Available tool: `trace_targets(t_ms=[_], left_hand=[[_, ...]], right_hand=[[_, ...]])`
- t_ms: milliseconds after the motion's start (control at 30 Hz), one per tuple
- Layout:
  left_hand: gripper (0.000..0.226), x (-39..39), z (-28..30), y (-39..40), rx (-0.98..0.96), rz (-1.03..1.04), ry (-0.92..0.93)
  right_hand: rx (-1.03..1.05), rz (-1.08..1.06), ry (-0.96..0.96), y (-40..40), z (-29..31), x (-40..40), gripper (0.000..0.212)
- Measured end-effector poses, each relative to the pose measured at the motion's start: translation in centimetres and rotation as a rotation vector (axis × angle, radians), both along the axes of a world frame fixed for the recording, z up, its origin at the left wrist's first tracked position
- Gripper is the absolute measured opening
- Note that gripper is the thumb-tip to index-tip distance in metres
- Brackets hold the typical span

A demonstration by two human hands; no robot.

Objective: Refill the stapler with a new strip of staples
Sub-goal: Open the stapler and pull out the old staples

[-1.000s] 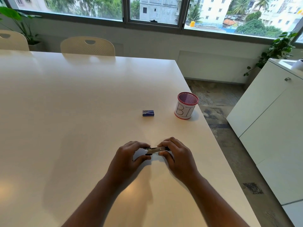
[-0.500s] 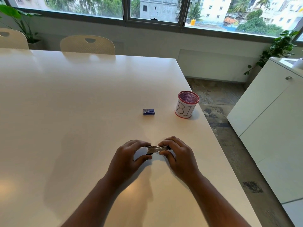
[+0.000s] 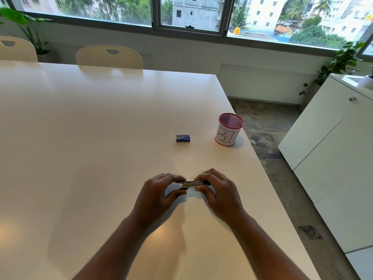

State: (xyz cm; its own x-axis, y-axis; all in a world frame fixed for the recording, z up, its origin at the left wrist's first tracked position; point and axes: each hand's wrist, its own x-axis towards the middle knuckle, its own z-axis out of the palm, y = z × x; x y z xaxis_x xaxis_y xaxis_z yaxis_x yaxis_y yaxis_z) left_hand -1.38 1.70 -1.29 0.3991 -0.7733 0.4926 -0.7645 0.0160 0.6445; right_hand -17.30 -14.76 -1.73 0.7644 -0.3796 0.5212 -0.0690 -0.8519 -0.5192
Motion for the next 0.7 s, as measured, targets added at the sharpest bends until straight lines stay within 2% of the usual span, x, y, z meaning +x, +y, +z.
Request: trace_targets(t_ms=[333,500,700], left_hand=[[0.034,-0.1,0.0,-0.1,-0.012,-0.008,0.004],[0.053,-0.5,0.1,0.1,-0.062,-0.041,0.046],[0.039,-2.8,0.1,-0.8,-0.319,0.016,0.234]], right_hand=[[0.036,0.019,-0.002,0.0,0.1,0.1,0.013],[0.337,0.120,-0.001,-0.9,0.2,0.0,0.018],[0.633,0.304,0.075,-1.2,0.6,0.1,0.022]])
